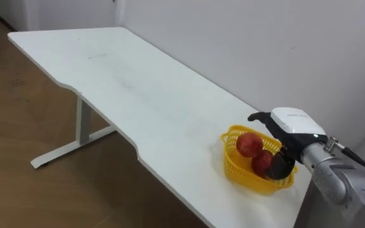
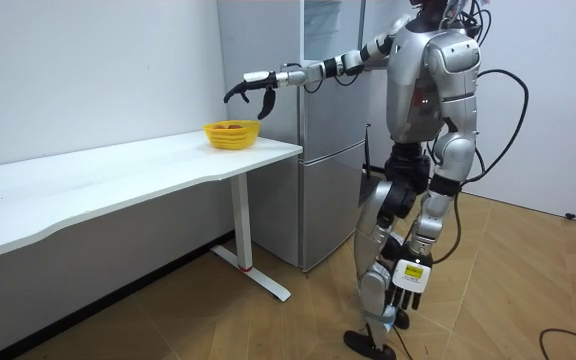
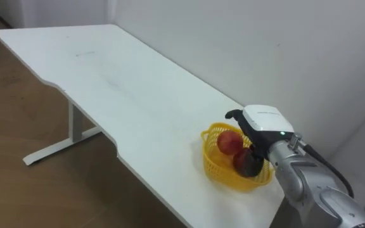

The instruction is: Retrieve from the upper fridge

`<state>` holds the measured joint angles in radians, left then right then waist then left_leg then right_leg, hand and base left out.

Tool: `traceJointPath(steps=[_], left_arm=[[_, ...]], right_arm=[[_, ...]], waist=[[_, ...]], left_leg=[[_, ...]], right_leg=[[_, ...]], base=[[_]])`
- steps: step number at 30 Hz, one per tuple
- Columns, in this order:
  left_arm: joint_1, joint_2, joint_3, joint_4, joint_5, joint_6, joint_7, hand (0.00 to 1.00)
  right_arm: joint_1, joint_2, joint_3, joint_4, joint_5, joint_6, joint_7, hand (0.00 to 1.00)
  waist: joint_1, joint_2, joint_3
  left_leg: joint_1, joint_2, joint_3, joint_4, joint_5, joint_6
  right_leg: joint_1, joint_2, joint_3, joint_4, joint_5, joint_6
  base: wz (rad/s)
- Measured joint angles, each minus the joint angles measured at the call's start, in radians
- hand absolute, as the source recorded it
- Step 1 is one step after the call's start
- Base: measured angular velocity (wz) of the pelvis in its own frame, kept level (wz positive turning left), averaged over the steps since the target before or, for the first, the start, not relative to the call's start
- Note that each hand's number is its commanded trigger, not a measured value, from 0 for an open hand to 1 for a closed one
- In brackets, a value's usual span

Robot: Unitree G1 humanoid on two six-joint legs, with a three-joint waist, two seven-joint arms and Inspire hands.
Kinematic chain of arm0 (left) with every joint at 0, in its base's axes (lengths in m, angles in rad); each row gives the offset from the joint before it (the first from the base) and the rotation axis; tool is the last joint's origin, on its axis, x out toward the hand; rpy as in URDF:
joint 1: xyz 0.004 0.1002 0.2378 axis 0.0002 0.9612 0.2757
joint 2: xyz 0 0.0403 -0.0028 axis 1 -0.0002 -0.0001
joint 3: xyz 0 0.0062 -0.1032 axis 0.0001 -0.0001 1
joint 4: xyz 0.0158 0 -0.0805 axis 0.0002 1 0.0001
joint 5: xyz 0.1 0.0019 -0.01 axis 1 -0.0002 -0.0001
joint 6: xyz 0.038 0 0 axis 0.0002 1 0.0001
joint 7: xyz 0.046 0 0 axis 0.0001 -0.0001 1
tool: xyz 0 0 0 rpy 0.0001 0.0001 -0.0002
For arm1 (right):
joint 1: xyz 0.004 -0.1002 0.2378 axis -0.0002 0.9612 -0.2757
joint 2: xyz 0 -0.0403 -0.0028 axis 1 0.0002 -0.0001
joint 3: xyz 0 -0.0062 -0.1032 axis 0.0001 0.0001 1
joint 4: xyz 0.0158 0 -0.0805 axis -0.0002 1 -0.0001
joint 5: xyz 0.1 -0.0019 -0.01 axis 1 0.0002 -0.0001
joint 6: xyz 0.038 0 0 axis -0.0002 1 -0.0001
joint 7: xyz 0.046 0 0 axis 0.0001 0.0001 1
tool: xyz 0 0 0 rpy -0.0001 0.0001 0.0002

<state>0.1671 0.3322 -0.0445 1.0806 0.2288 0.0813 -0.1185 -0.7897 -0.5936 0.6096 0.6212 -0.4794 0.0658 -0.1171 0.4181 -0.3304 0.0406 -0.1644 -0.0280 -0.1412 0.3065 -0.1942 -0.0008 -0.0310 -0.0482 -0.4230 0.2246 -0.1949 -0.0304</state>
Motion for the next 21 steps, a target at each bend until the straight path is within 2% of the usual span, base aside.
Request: traceJointPath(steps=[5,17,21], left_arm=[[-0.001,0.003,0.0,0.0,0.0,0.0,0.0,0.0],[0.0,0.002,-0.001,0.0,0.0,0.001,0.003,0.0],[0.0,0.002,-0.001,-0.001,0.0,0.001,0.016,0.0]], right_arm=[[0.0,0.0,0.0,-0.001,0.0,-0.006,-0.017,0.0],[0.0,0.0,0.0,-0.001,-0.005,-0.012,-0.015,0.0],[0.0,0.0,0.0,-0.005,-0.005,-0.012,-0.011,0.0]], waist=[[0.001,0.001,0.0004],[-0.002,0.01,0.0079],[-0.002,0.009,0.007]], left_leg=[[0.0,0.0,0.0,0.001,0.0,0.0],[0.014,0.0,0.0,-0.003,0.0,0.001],[0.016,0.001,0.0,-0.004,0.0,0.0]], right_leg=[[-0.001,0.0,-0.001,0.0,0.003,0.001],[0.013,0.002,0.004,-0.004,0.003,0.001],[0.014,0.003,0.004,-0.005,0.003,0.001]], base=[[0.0],[0.0],[0.0]])
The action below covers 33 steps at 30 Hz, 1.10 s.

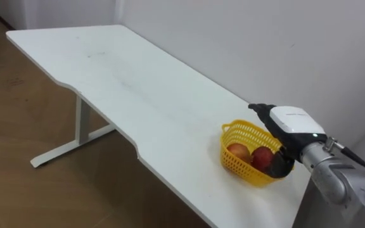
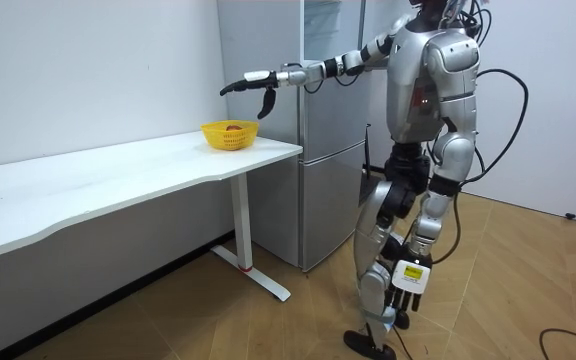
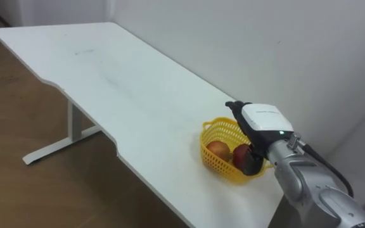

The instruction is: Retrieve from the upper fridge

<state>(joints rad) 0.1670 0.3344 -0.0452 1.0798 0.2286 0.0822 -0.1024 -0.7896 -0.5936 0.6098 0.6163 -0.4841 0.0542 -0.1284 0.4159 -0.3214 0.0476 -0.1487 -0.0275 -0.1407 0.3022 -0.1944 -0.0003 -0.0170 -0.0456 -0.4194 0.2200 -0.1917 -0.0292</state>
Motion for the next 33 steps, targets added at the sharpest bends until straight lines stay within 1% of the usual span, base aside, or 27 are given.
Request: traceJointPath(steps=[8,9,10,12,13,14,15,16,17,19,20,21,22,23,24,25,26,27,28,29,30,31,32,33], left_arm=[[0.002,-0.001,-0.003,0.0,0.0,0.001,0.016,0.0],[0.006,-0.002,-0.002,0.001,-0.001,0.001,0.024,0.0],[0.012,-0.006,0.003,0.0,0.0,0.001,0.032,0.0],[0.021,-0.01,0.008,-0.001,0.001,0.002,0.033,0.0],[0.025,-0.013,0.012,-0.001,0.001,0.004,0.033,0.0],[0.027,-0.015,0.011,-0.001,0.001,0.004,0.033,0.0],[0.033,-0.018,0.011,-0.003,0.001,0.005,0.033,0.0],[0.044,-0.021,0.013,-0.005,0.0,0.004,0.033,0.0],[0.049,-0.023,0.015,-0.005,0.0,0.004,0.033,0.0],[0.071,-0.027,0.023,-0.017,0.0,0.006,0.034,0.0],[0.079,-0.027,0.023,-0.024,0.0,0.007,0.034,0.0],[0.088,-0.032,0.03,-0.032,0.001,0.007,0.032,0.0],[0.098,-0.038,0.042,-0.043,0.007,0.007,0.029,0.0],[0.104,-0.04,0.042,-0.05,0.008,0.007,0.028,0.0],[0.112,-0.047,0.043,-0.052,0.007,0.006,0.027,0.0],[0.114,-0.05,0.043,-0.044,0.007,0.006,0.024,0.0],[0.114,-0.051,0.043,-0.039,0.007,0.006,0.024,0.0],[0.115,-0.052,0.046,-0.034,0.007,0.004,0.023,0.0],[0.114,-0.055,0.054,-0.025,0.007,0.001,0.023,0.0],[0.114,-0.057,0.058,-0.021,0.007,0.0,0.023,0.0],[0.12,-0.06,0.061,-0.019,0.005,-0.001,0.023,0.0],[0.127,-0.067,0.063,-0.018,0.001,-0.001,0.023,0.0],[0.129,-0.071,0.063,-0.019,0.001,-0.001,0.024,0.0],[0.135,-0.082,0.062,-0.019,0.001,-0.001,0.024,0.0]], right_arm=[[0.0,0.0,-0.001,-0.01,0.025,-0.001,0.001,0.0],[0.0,0.0,-0.002,-0.022,0.042,0.0,0.001,0.0],[0.003,0.0,-0.009,-0.044,0.047,0.001,0.001,0.0],[0.005,0.0,-0.027,-0.081,0.047,-0.001,0.001,0.0],[0.007,0.0,-0.048,-0.095,0.051,-0.009,0.0,0.0],[0.007,0.001,-0.058,-0.096,0.056,-0.013,0.0,0.0],[0.009,0.004,-0.082,-0.096,0.067,-0.016,0.0,0.0],[0.011,0.004,-0.1,-0.1,0.073,-0.02,0.0,0.0],[0.012,0.004,-0.112,-0.105,0.081,-0.02,0.0,0.0],[0.014,0.005,-0.146,-0.13,0.105,-0.023,-0.018,0.0],[0.015,0.005,-0.151,-0.137,0.118,-0.025,-0.021,0.0],[0.031,0.005,-0.184,-0.166,0.149,-0.032,-0.023,0.0],[0.059,0.005,-0.219,-0.214,0.163,-0.031,-0.023,0.0],[0.072,0.005,-0.235,-0.243,0.168,-0.031,-0.023,0.0],[0.088,0.007,-0.249,-0.298,0.17,-0.031,-0.028,0.0],[0.109,0.008,-0.258,-0.358,0.168,-0.032,-0.031,0.0],[0.124,0.01,-0.267,-0.388,0.166,-0.034,-0.031,0.0],[0.159,0.019,-0.297,-0.446,0.17,-0.042,-0.031,0.0],[0.185,0.034,-0.329,-0.489,0.175,-0.053,-0.031,0.0],[0.196,0.044,-0.342,-0.508,0.173,-0.055,-0.032,0.0],[0.223,0.063,-0.372,-0.558,0.169,-0.059,-0.036,0.0],[0.254,0.072,-0.392,-0.613,0.166,-0.068,-0.047,0.0],[0.268,0.075,-0.4,-0.638,0.165,-0.076,-0.055,0.0],[0.284,0.075,-0.4,-0.674,0.164,-0.09,-0.074,0.0]], waist=[[-0.009,0.003,-0.002],[-0.013,0.006,-0.0022],[-0.026,0.011,-0.0031],[-0.037,0.02,-0.0067],[-0.05,0.028,-0.0082],[-0.054,0.034,-0.0096],[-0.058,0.047,-0.0096],[-0.062,0.061,-0.0188],[-0.065,0.065,-0.0256],[-0.08,0.089,-0.0318],[-0.081,0.093,-0.033],[-0.087,0.102,-0.0336],[-0.091,0.11,-0.0363],[-0.094,0.113,-0.0371],[-0.107,0.124,-0.0336],[-0.116,0.129,-0.0342],[-0.121,0.136,-0.0328],[-0.134,0.141,-0.0349],[-0.143,0.148,-0.0337],[-0.148,0.152,-0.0319],[-0.157,0.162,-0.0337],[-0.165,0.174,-0.0362],[-0.166,0.182,-0.0359],[-0.174,0.196,-0.0357]], left_leg=[[0.01,0.0,0.002,0.001,0.0,0.0],[0.013,0.0,0.002,0.001,0.0,0.0],[0.014,0.0,0.002,0.002,0.0,0.001],[0.015,-0.001,0.001,0.004,-0.001,0.001],[0.019,-0.001,0.001,0.004,-0.001,0.001],[0.022,-0.001,0.001,0.004,-0.001,0.002],[0.034,-0.002,0.002,0.005,-0.002,0.004],[0.039,-0.002,0.004,0.003,-0.003,0.005],[0.042,-0.002,0.005,0.002,-0.003,0.006],[0.067,-0.001,0.012,-0.011,-0.003,0.006],[0.074,0.0,0.017,-0.014,-0.003,0.006],[0.086,0.001,0.022,-0.018,-0.003,0.006],[0.092,0.002,0.028,-0.021,-0.003,0.006],[0.094,0.003,0.033,-0.021,-0.003,0.006],[0.101,0.005,0.042,-0.027,-0.003,0.006],[0.106,0.007,0.049,-0.029,-0.003,0.007],[0.108,0.008,0.051,-0.029,-0.003,0.007],[0.11,0.009,0.055,-0.029,-0.003,0.007],[0.118,0.01,0.061,-0.03,-0.004,0.008],[0.124,0.012,0.068,-0.032,-0.005,0.008],[0.126,0.015,0.079,-0.033,-0.008,0.01],[0.128,0.015,0.083,-0.033,-0.009,0.011],[0.133,0.015,0.087,-0.033,-0.01,0.012],[0.146,0.016,0.1,-0.035,-0.012,0.013]], right_leg=[[0.009,0.0,0.002,0.001,0.0,0.0],[0.012,0.0,0.003,0.001,0.0,0.0],[0.016,-0.001,0.002,0.0,0.0,0.0],[0.017,-0.001,0.001,0.0,0.001,0.001],[0.021,0.0,0.001,-0.002,0.002,0.003],[0.024,0.0,0.001,-0.002,0.003,0.004],[0.036,-0.001,0.002,-0.003,0.003,0.005],[0.04,-0.001,0.002,-0.004,0.004,0.006],[0.042,-0.002,0.001,-0.004,0.004,0.006],[0.057,-0.003,0.009,-0.002,0.004,0.007],[0.059,-0.003,0.012,-0.001,0.004,0.007],[0.068,-0.003,0.019,-0.002,0.003,0.007],[0.071,-0.003,0.024,-0.002,0.003,0.008],[0.071,-0.003,0.028,-0.002,0.003,0.008],[0.072,-0.003,0.035,-0.001,0.003,0.008],[0.073,-0.003,0.039,0.0,0.003,0.008],[0.074,-0.003,0.042,0.0,0.003,0.008],[0.076,-0.002,0.048,0.0,0.003,0.008],[0.079,-0.002,0.055,0.001,0.003,0.008],[0.082,-0.002,0.062,0.001,0.003,0.008],[0.085,0.0,0.063,0.0,0.003,0.008],[0.085,0.0,0.068,0.0,0.003,0.008],[0.085,0.0,0.073,0.0,0.003,0.008],[0.088,0.0,0.089,0.002,0.004,0.008]], base=[[0.0],[0.0],[0.0],[0.0],[0.0],[0.0],[0.0],[-0.04],[-0.06],[-0.1],[-0.15],[-0.16],[-0.15],[-0.18],[-0.23],[-0.2],[-0.15],[-0.1],[-0.13],[-0.2],[-0.19],[-0.18],[-0.23],[-0.32]])
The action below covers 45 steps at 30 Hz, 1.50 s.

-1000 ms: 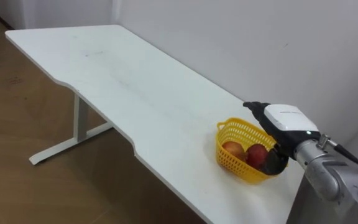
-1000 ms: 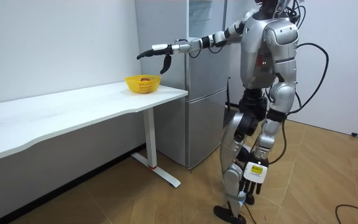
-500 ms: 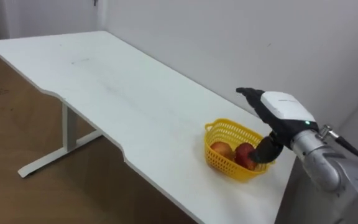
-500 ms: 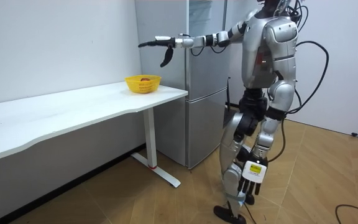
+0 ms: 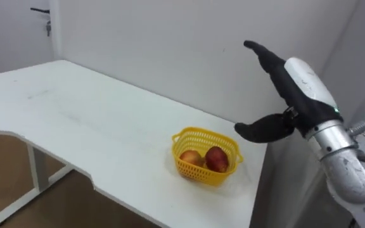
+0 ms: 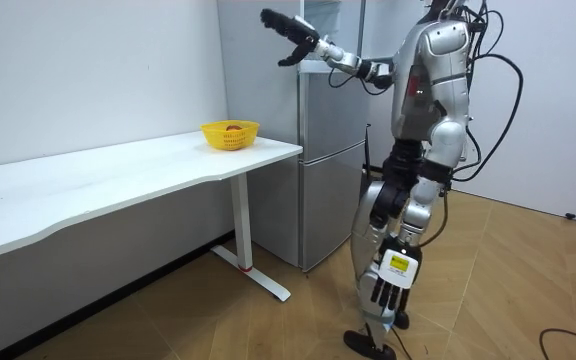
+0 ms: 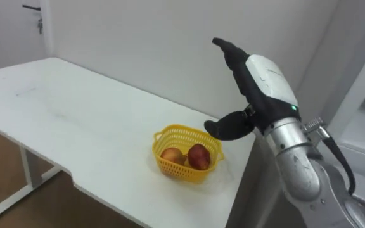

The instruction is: Retrieve from the upper fridge

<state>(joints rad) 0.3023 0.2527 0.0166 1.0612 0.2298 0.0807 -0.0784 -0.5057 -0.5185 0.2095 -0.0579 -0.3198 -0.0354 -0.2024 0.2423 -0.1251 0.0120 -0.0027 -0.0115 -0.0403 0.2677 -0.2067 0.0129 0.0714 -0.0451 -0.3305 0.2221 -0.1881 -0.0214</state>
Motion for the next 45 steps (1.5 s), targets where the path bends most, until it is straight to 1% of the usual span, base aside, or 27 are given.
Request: traceJointPath(steps=[1,3,4,6,7,8,9,11,12,13,14,15,16,17,18,21,22,24,27,30,33,35,36,38,40,44,45], left_arm=[[0.006,-0.008,-0.001,0.0,-0.001,-0.001,0.0,0.0],[0.014,-0.01,0.001,-0.001,-0.001,-0.009,-0.003,0.0],[0.019,-0.01,0.001,-0.003,-0.001,-0.021,-0.003,0.0],[0.025,-0.013,0.002,-0.002,-0.001,-0.034,-0.002,0.0],[0.038,-0.016,0.003,0.0,-0.001,-0.041,-0.002,0.0],[0.041,-0.018,0.006,0.001,-0.001,-0.044,-0.002,0.0],[0.044,-0.026,0.02,0.003,-0.003,-0.049,-0.001,0.0],[0.044,-0.034,0.02,0.004,-0.003,-0.053,0.004,0.0],[0.042,-0.039,0.02,0.005,-0.003,-0.058,0.008,0.0],[0.038,-0.043,0.02,0.01,-0.003,-0.062,0.012,0.0],[0.038,-0.046,0.02,0.013,-0.003,-0.066,0.013,0.0],[0.036,-0.05,0.019,0.021,-0.003,-0.067,0.02,0.0],[0.039,-0.053,0.02,0.021,-0.002,-0.067,0.023,0.0],[0.039,-0.055,0.02,0.021,-0.002,-0.066,0.023,0.0],[0.039,-0.059,0.02,0.023,-0.002,-0.067,0.023,0.0],[0.042,-0.065,0.02,0.026,-0.002,-0.066,0.023,0.0],[0.041,-0.067,0.02,0.026,-0.002,-0.066,0.023,0.0],[0.037,-0.07,0.02,0.026,-0.002,-0.065,0.023,0.0],[0.031,-0.076,0.02,0.024,-0.002,-0.065,0.023,0.0],[0.03,-0.076,0.02,0.021,-0.002,-0.061,0.025,0.0],[0.027,-0.076,0.019,0.021,-0.002,-0.057,0.025,0.0],[0.024,-0.076,0.018,0.021,-0.002,-0.057,0.026,0.0],[0.024,-0.077,0.016,0.02,-0.002,-0.057,0.026,0.0],[0.024,-0.08,0.016,0.019,-0.002,-0.056,0.026,0.0],[0.022,-0.083,0.015,0.017,-0.002,-0.054,0.028,0.0],[0.017,-0.084,0.005,0.019,-0.002,-0.055,0.052,0.0],[0.017,-0.084,-0.002,0.02,-0.002,-0.056,0.062,0.0]], right_arm=[[0.018,0.004,-0.002,-0.037,-0.003,-0.005,-0.015,0.0],[0.059,0.011,-0.02,-0.109,-0.013,-0.016,-0.029,0.0],[0.085,0.012,-0.042,-0.155,-0.013,-0.036,-0.035,0.0],[0.116,0.019,-0.075,-0.222,-0.025,-0.061,-0.053,0.0],[0.141,0.022,-0.097,-0.258,-0.029,-0.08,-0.069,0.0],[0.158,0.023,-0.113,-0.276,-0.026,-0.088,-0.073,0.0],[0.201,0.025,-0.146,-0.308,-0.025,-0.107,-0.088,0.0],[0.253,0.033,-0.186,-0.333,-0.022,-0.127,-0.115,0.0],[0.284,0.05,-0.213,-0.341,-0.022,-0.135,-0.128,0.0],[0.318,0.065,-0.242,-0.342,-0.022,-0.146,-0.143,0.0],[0.336,0.072,-0.252,-0.342,-0.022,-0.148,-0.152,0.0],[0.378,0.082,-0.271,-0.342,-0.023,-0.148,-0.168,0.0],[0.423,0.085,-0.292,-0.343,-0.027,-0.148,-0.18,0.0],[0.445,0.085,-0.304,-0.343,-0.027,-0.148,-0.183,0.0],[0.482,0.087,-0.328,-0.343,-0.021,-0.147,-0.191,0.0],[0.564,0.121,-0.36,-0.342,0.003,-0.148,-0.234,0.0],[0.591,0.14,-0.362,-0.341,0.009,-0.147,-0.244,0.0],[0.622,0.158,-0.361,-0.341,0.01,-0.146,-0.246,0.0],[0.654,0.175,-0.361,-0.339,0.01,-0.146,-0.246,0.0],[0.685,0.191,-0.361,-0.328,0.018,-0.145,-0.247,0.0],[0.701,0.201,-0.36,-0.302,0.023,-0.14,-0.248,0.0],[0.718,0.203,-0.358,-0.292,0.033,-0.138,-0.245,0.0],[0.729,0.208,-0.356,-0.277,0.039,-0.138,-0.241,0.0],[0.755,0.226,-0.351,-0.256,0.044,-0.136,-0.232,0.0],[0.789,0.257,-0.346,-0.219,0.044,-0.142,-0.231,0.0],[0.799,0.287,-0.343,-0.175,0.066,-0.158,-0.23,0.0],[0.8,0.3,-0.34,-0.151,0.078,-0.159,-0.225,0.0]], waist=[[-0.011,0.011,-0.0023],[-0.033,0.027,-0.0037],[-0.051,0.035,-0.0027],[-0.071,0.044,-0.0037],[-0.08,0.054,-0.0075],[-0.085,0.056,-0.0097],[-0.098,0.064,-0.0117],[-0.129,0.066,-0.0118],[-0.149,0.067,-0.0124],[-0.158,0.067,-0.0127],[-0.161,0.068,-0.0129],[-0.168,0.072,-0.0135],[-0.183,0.075,-0.0149],[-0.188,0.077,-0.0151],[-0.189,0.085,-0.0172],[-0.212,0.098,-0.0206],[-0.215,0.106,-0.0192],[-0.222,0.114,-0.0175],[-0.227,0.12,-0.0137],[-0.237,0.119,-0.0134],[-0.241,0.118,-0.0145],[-0.241,0.122,-0.0181],[-0.241,0.12,-0.0173],[-0.242,0.121,-0.0185],[-0.243,0.121,-0.0195],[-0.252,0.119,-0.0205],[-0.261,0.118,-0.0205]], left_leg=[[0.009,0.001,0.01,-0.001,-0.003,0.001],[0.014,0.002,0.014,-0.002,-0.005,0.002],[0.019,0.002,0.019,-0.005,-0.005,0.003],[0.033,0.003,0.035,-0.022,-0.005,0.003],[0.048,0.005,0.05,-0.035,-0.005,0.003],[0.055,0.005,0.057,-0.039,-0.005,0.003],[0.069,0.005,0.066,-0.047,-0.005,0.004],[0.083,0.006,0.072,-0.049,-0.006,0.004],[0.087,0.008,0.081,-0.054,-0.006,0.004],[0.09,0.012,0.095,-0.059,-0.006,0.004],[0.095,0.014,0.101,-0.065,-0.006,0.004],[0.103,0.016,0.119,-0.07,-0.007,0.002],[0.104,0.018,0.124,-0.071,-0.009,0.001],[0.103,0.018,0.126,-0.072,-0.009,0.001],[0.103,0.02,0.136,-0.079,-0.009,0.001],[0.106,0.021,0.143,-0.082,-0.009,0.001],[0.109,0.022,0.149,-0.083,-0.009,0.001],[0.11,0.025,0.159,-0.086,-0.01,0.0],[0.114,0.03,0.177,-0.09,-0.013,-0.004],[0.119,0.034,0.186,-0.096,-0.015,-0.007],[0.119,0.036,0.194,-0.096,-0.016,-0.009],[0.119,0.036,0.198,-0.097,-0.016,-0.009],[0.118,0.037,0.203,-0.099,-0.016,-0.009],[0.118,0.036,0.205,-0.1,-0.016,-0.009],[0.116,0.036,0.205,-0.101,-0.016,-0.009],[0.119,0.036,0.205,-0.101,-0.016,-0.009],[0.119,0.036,0.206,-0.1,-0.016,-0.009]], right_leg=[[0.003,0.001,0.012,0.001,0.0,0.001],[0.007,0.002,0.021,0.0,0.001,0.001],[0.008,0.003,0.027,-0.001,0.0,0.002],[0.012,0.003,0.044,-0.001,-0.001,0.004],[0.015,0.004,0.058,-0.002,-0.002,0.005],[0.017,0.005,0.065,-0.002,-0.002,0.006],[0.024,0.006,0.08,-0.003,-0.004,0.008],[0.029,0.007,0.086,-0.008,-0.005,0.01],[0.027,0.011,0.096,-0.016,-0.005,0.01],[0.027,0.015,0.11,-0.018,-0.005,0.01],[0.028,0.016,0.116,-0.017,-0.004,0.009],[0.029,0.02,0.127,-0.017,-0.004,0.008],[0.026,0.021,0.132,-0.018,-0.004,0.008],[0.024,0.022,0.134,-0.018,-0.004,0.008],[0.016,0.024,0.142,-0.018,-0.003,0.007],[0.013,0.024,0.144,-0.018,-0.002,0.007],[0.011,0.026,0.147,-0.017,-0.002,0.007],[0.006,0.029,0.158,-0.017,-0.002,0.006],[-0.004,0.033,0.169,-0.017,-0.003,0.005],[-0.006,0.039,0.184,-0.018,-0.004,0.003],[-0.009,0.042,0.193,-0.017,-0.003,0.002],[-0.015,0.043,0.197,-0.015,-0.003,0.001],[-0.019,0.044,0.203,-0.015,-0.003,0.001],[-0.02,0.045,0.205,-0.016,-0.003,0.001],[-0.021,0.044,0.205,-0.017,-0.003,0.001],[-0.018,0.044,0.207,-0.019,-0.003,0.001],[-0.018,0.044,0.206,-0.018,-0.003,0.001]], base=[[-0.3],[-0.11],[-0.09],[-0.26],[-0.34],[-0.34],[-0.21],[-0.16],[-0.24],[-0.28],[-0.36],[-0.3],[-0.24],[-0.2],[-0.2],[-0.09],[-0.08],[-0.16],[-0.15],[-0.11],[-0.1],[-0.08],[-0.09],[-0.04],[0.0],[0.0],[0.0]])
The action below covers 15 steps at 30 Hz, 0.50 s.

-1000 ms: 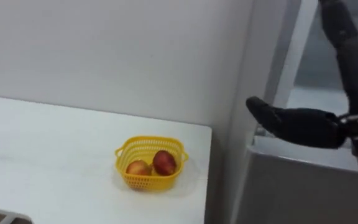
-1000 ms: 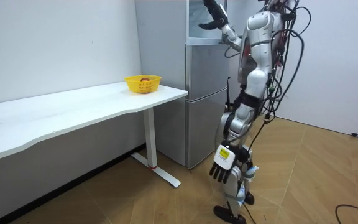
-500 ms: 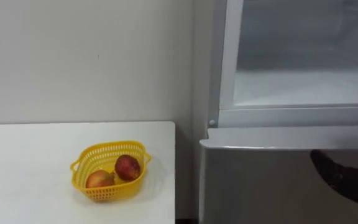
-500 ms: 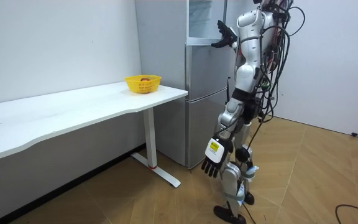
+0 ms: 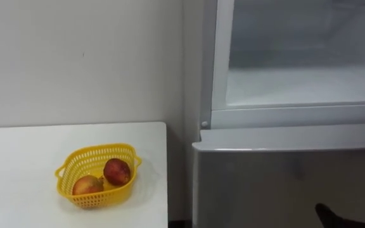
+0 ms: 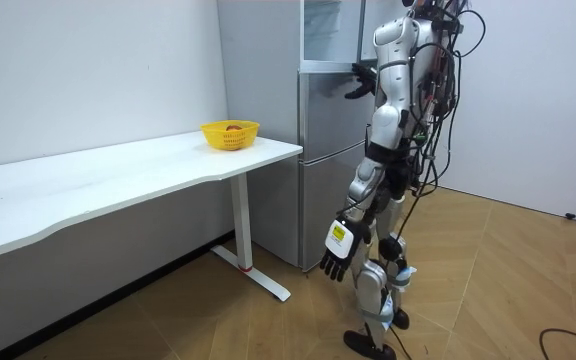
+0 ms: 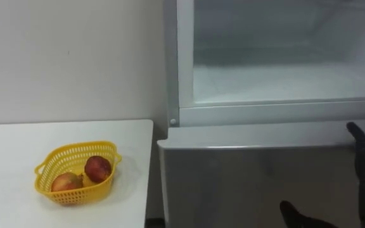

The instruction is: Retrieve from the upper fridge

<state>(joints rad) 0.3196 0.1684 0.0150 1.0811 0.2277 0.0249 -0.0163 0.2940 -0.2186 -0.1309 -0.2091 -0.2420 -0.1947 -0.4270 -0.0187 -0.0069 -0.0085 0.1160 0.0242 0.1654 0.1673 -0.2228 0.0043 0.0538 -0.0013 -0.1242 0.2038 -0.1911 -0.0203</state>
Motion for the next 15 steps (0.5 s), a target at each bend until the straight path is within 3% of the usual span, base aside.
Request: traceJointPath(steps=[4,11,15], left_arm=[[0.003,-0.001,0.0,0.005,0.0,-0.002,0.007,0.0],[0.005,-0.002,0.001,-0.002,-0.001,-0.001,0.007,0.0],[0.004,-0.002,-0.003,-0.008,0.0,0.006,0.006,0.0]], right_arm=[[0.006,0.042,-0.002,0.066,0.059,0.015,0.004,0.0],[0.037,0.05,-0.001,0.128,0.168,0.024,0.0,0.0],[0.041,0.05,-0.007,0.192,0.314,0.033,0.0,0.0]], waist=[[-0.012,0.008,0.0026],[-0.033,0.016,0.0031],[-0.044,0.014,0.0035]], left_leg=[[0.001,0.0,0.013,-0.002,0.0,0.0],[-0.001,0.001,0.021,-0.008,-0.001,0.0],[-0.001,0.001,0.022,-0.007,-0.001,0.0]], right_leg=[[-0.004,0.002,0.017,0.0,0.0,0.0],[-0.004,0.004,0.026,0.001,0.0,0.0],[-0.006,0.003,0.026,-0.002,-0.001,0.001]], base=[[-0.08],[-0.03],[0.0]])
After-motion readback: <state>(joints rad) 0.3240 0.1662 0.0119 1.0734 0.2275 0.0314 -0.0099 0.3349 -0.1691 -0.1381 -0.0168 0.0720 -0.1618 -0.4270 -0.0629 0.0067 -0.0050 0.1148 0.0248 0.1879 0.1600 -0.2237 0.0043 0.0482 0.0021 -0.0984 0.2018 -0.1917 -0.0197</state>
